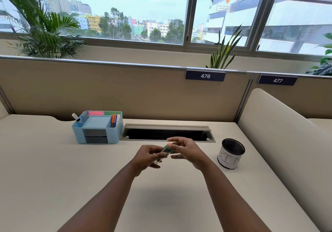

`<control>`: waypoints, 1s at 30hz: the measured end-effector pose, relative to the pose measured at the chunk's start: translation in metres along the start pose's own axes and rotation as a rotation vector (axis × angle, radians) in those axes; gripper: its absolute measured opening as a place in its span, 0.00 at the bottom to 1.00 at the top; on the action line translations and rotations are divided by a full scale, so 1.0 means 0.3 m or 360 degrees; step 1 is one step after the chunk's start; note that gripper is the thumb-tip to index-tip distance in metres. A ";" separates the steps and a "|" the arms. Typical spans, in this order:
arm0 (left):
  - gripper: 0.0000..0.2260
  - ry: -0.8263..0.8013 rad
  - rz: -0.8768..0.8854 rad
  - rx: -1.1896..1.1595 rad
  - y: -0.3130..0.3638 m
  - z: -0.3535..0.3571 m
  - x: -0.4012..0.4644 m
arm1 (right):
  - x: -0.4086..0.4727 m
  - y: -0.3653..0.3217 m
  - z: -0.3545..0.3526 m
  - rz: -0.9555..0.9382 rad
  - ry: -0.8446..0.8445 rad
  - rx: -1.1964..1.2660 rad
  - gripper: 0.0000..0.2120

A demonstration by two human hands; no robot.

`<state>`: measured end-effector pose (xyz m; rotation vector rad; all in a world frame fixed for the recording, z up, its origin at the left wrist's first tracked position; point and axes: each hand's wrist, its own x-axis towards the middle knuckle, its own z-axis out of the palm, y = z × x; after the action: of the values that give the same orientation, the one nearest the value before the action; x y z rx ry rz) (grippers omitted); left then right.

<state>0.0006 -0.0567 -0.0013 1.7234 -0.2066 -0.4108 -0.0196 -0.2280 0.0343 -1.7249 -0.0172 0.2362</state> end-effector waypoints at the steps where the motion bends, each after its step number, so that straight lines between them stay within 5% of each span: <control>1: 0.13 0.0014 -0.0003 0.0004 0.000 0.000 0.001 | -0.001 0.004 0.001 -0.0024 -0.0028 -0.0006 0.15; 10: 0.23 0.0186 -0.0133 0.0185 -0.079 -0.091 -0.037 | 0.047 0.042 0.098 -0.0070 0.0069 -0.0126 0.14; 18: 0.27 0.0775 -0.0125 0.0888 -0.190 -0.385 -0.083 | 0.154 0.005 0.240 -0.0138 0.0250 -0.0154 0.12; 25: 0.28 0.0949 -0.0138 0.1288 -0.216 -0.689 -0.095 | 0.276 -0.020 0.447 -0.0180 0.0451 -0.0162 0.15; 30: 0.31 0.0815 -0.0259 0.1547 -0.263 -0.882 -0.080 | 0.383 -0.046 0.611 -0.0243 0.0619 -0.0308 0.17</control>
<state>0.0726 0.2089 -0.0357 2.7449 0.1444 0.0658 0.0640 -0.0304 0.0036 -1.9267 0.1165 -0.2222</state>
